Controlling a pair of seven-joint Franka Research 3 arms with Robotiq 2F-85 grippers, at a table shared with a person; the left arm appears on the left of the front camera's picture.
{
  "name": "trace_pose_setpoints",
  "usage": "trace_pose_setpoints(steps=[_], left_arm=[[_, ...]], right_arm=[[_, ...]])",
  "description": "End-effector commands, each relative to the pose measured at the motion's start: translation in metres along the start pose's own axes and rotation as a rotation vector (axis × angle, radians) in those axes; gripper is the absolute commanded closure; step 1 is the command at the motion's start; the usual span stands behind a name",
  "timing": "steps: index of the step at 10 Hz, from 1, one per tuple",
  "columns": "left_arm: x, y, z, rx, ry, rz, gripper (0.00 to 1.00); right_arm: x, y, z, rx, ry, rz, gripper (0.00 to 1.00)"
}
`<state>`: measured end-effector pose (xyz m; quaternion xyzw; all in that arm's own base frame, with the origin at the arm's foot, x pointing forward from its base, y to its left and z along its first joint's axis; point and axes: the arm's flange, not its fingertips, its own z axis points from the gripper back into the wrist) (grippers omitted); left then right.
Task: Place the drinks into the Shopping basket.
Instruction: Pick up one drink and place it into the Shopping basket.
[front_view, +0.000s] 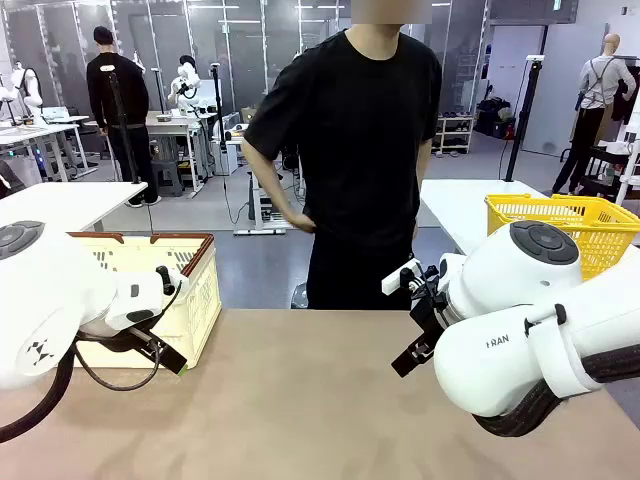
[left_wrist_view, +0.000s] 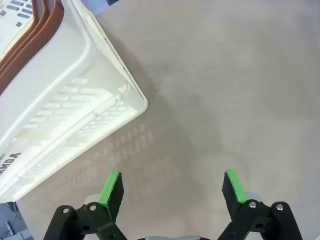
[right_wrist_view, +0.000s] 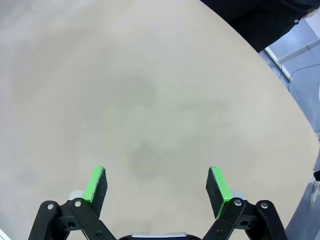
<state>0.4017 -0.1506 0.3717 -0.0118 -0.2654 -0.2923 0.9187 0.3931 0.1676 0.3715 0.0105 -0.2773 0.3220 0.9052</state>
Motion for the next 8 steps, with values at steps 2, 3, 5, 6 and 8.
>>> trace_pose_setpoints(steps=[2,3,5,6,8], left_arm=[[0.0001,-0.0002,0.0000,0.000,0.000,0.000,0.00],[0.0001,-0.0002,0.0000,0.000,0.000,0.000,0.00],[0.0001,-0.0002,0.0000,0.000,0.000,0.000,0.00],[0.0001,-0.0002,0.0000,0.000,0.000,0.000,0.00],[0.0001,-0.0002,0.0000,0.000,0.000,0.000,0.00]], right_arm=[[0.0000,0.0000,0.0000,0.000,0.000,0.000,0.00],[0.0000,0.0000,0.0000,0.000,0.000,0.000,0.00],[0.0000,0.0000,0.0000,0.000,0.000,0.000,0.00],[0.0000,0.0000,0.0000,0.000,0.000,0.000,0.00],[0.0000,0.0000,0.0000,0.000,0.000,0.000,0.00]])
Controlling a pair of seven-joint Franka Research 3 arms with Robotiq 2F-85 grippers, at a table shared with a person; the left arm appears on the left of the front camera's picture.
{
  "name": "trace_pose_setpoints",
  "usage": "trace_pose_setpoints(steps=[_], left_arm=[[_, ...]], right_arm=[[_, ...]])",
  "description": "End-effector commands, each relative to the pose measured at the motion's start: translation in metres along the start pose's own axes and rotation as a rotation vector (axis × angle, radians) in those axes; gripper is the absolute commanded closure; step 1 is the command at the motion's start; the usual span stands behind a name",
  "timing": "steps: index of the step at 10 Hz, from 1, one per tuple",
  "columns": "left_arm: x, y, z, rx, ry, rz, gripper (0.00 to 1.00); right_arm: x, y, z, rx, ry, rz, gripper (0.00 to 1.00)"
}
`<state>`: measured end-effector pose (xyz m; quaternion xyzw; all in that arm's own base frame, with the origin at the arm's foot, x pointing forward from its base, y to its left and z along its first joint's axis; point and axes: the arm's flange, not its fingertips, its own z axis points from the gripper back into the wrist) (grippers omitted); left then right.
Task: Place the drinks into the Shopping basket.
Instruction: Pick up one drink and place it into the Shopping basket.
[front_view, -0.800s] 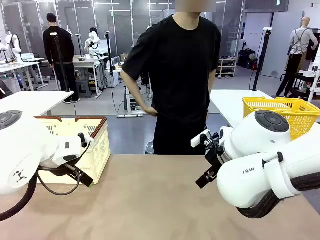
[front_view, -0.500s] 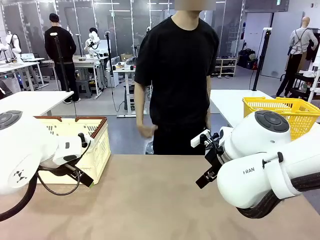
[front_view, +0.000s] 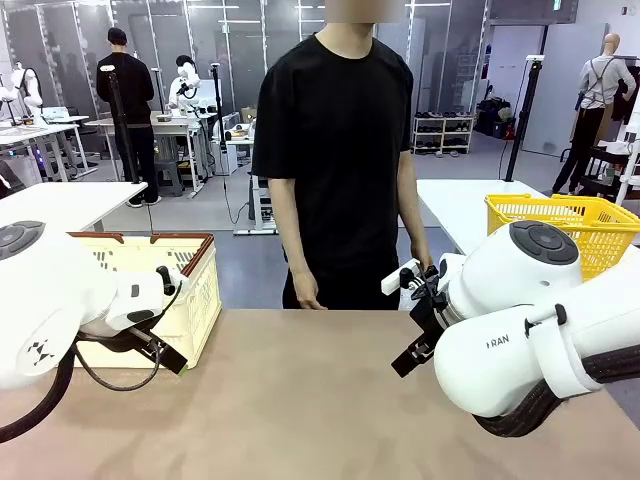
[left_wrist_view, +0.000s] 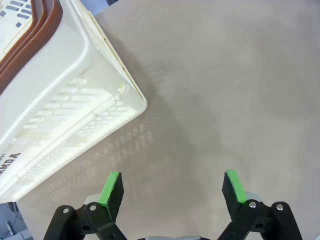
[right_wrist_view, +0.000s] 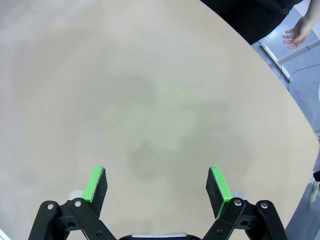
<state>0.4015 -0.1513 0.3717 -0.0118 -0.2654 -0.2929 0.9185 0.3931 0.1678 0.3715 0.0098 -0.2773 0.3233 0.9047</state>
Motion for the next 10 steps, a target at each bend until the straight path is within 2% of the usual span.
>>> trace_pose_setpoints(steps=[1,10], left_arm=[[-0.0001,0.0005,0.0000,0.000,0.000,0.001,0.00],[-0.0001,0.0005,0.0000,0.000,0.000,0.001,0.00]], right_arm=[[0.0000,-0.0002,0.0000,0.000,0.000,-0.003,0.00],[0.0000,0.0000,0.0000,0.000,0.000,0.000,0.00]])
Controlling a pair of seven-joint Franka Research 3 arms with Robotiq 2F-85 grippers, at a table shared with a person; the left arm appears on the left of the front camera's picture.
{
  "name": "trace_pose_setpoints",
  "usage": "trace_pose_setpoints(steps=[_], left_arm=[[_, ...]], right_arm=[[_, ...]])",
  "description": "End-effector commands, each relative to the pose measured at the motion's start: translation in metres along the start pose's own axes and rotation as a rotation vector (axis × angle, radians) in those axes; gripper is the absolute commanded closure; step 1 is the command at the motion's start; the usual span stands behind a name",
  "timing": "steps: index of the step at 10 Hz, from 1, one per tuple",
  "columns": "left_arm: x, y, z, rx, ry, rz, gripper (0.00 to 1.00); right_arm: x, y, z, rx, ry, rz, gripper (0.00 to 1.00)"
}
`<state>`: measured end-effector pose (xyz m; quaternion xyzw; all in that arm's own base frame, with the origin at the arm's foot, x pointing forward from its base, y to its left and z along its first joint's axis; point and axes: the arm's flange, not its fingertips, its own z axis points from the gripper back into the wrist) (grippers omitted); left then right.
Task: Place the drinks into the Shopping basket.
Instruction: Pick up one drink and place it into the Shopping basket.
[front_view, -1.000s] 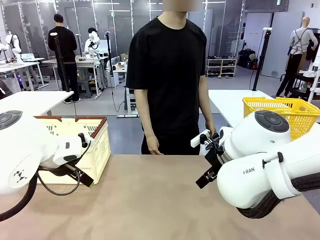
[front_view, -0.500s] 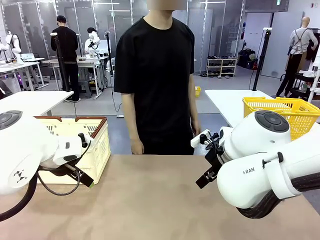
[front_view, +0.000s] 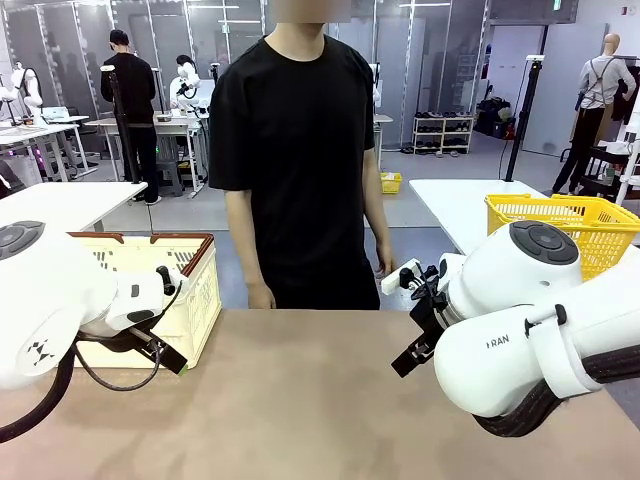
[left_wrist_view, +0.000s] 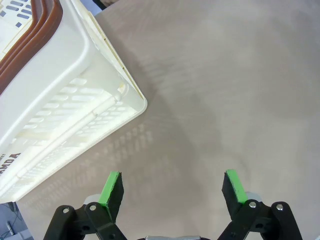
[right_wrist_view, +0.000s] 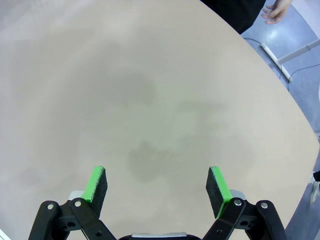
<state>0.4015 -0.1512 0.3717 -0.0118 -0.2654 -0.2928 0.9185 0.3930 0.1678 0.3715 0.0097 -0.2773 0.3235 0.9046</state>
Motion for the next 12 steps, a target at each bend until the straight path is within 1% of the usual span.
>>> trace_pose_setpoints(steps=[1,4,5,6,7,8,9,12], left_arm=[[0.000,0.000,0.000,0.000,0.000,0.000,0.00],[0.024,-0.038,0.041,0.023,-0.068,0.014,0.00],[0.034,-0.054,0.052,0.026,-0.104,0.050,0.00],[0.047,-0.072,0.063,0.040,-0.141,0.115,0.00],[0.056,-0.090,0.071,0.025,-0.157,0.183,0.00],[0.061,-0.104,0.076,0.055,-0.170,0.200,0.00],[0.063,-0.114,0.077,0.096,-0.190,0.203,0.00],[0.063,-0.117,0.078,0.083,-0.170,0.170,0.00]], right_arm=[[0.007,0.012,0.019,-0.014,-0.025,-0.042,0.00],[0.037,0.042,0.075,-0.064,-0.047,-0.077,0.00],[0.047,0.053,0.089,-0.083,-0.025,-0.102,0.00],[0.059,0.067,0.098,-0.107,-0.009,-0.141,0.00],[0.069,0.081,0.103,-0.134,-0.006,-0.173,0.00],[0.077,0.094,0.106,-0.148,-0.015,-0.200,0.00],[0.082,0.104,0.107,-0.164,-0.009,-0.216,0.00],[0.080,0.107,0.105,-0.203,-0.004,-0.215,0.00]])
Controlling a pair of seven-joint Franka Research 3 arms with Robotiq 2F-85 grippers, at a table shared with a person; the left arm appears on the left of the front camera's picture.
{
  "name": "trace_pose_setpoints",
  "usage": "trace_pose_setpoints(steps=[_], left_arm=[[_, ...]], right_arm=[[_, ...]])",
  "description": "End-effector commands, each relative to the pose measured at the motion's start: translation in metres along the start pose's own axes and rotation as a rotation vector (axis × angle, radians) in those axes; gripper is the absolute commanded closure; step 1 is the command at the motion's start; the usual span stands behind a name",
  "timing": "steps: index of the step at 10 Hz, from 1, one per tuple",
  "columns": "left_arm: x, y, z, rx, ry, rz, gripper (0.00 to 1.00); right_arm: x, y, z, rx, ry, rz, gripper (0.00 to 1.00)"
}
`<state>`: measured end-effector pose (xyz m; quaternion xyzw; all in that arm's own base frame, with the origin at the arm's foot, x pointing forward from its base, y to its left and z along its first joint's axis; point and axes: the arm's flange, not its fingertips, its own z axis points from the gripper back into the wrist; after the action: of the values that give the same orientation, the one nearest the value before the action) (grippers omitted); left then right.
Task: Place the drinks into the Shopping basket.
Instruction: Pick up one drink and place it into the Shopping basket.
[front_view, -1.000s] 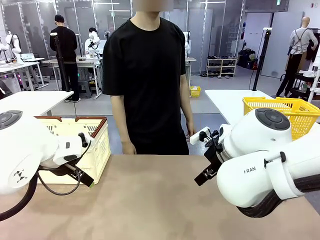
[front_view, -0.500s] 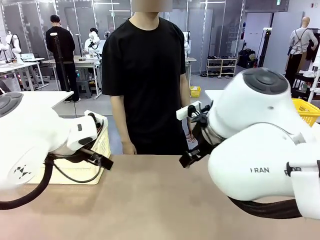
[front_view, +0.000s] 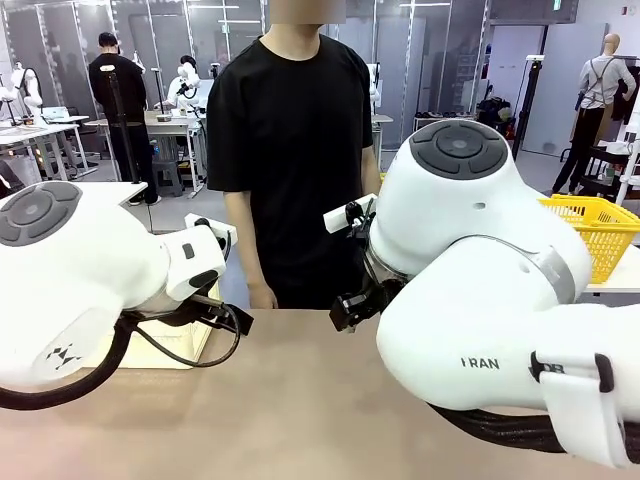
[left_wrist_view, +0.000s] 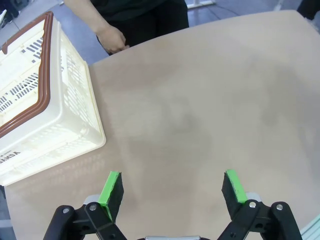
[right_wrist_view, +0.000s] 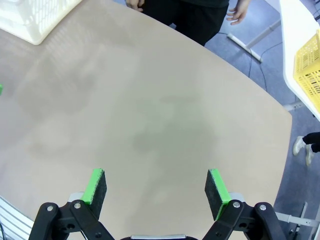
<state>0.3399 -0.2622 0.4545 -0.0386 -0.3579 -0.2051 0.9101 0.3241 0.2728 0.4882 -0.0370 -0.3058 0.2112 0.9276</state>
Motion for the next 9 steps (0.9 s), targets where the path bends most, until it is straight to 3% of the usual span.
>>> trace_pose_setpoints(steps=[1,4,9], left_arm=[[0.003,-0.002,-0.004,0.049,0.030,-0.009,0.00],[-0.016,0.042,-0.009,0.070,0.098,-0.013,0.00],[-0.087,0.157,-0.037,0.105,0.292,0.235,0.00]], right_arm=[[0.002,0.002,-0.007,-0.035,0.006,-0.010,0.00],[-0.012,-0.041,-0.024,0.018,0.070,0.035,0.00],[-0.058,-0.134,-0.082,0.125,0.185,-0.215,0.00]])
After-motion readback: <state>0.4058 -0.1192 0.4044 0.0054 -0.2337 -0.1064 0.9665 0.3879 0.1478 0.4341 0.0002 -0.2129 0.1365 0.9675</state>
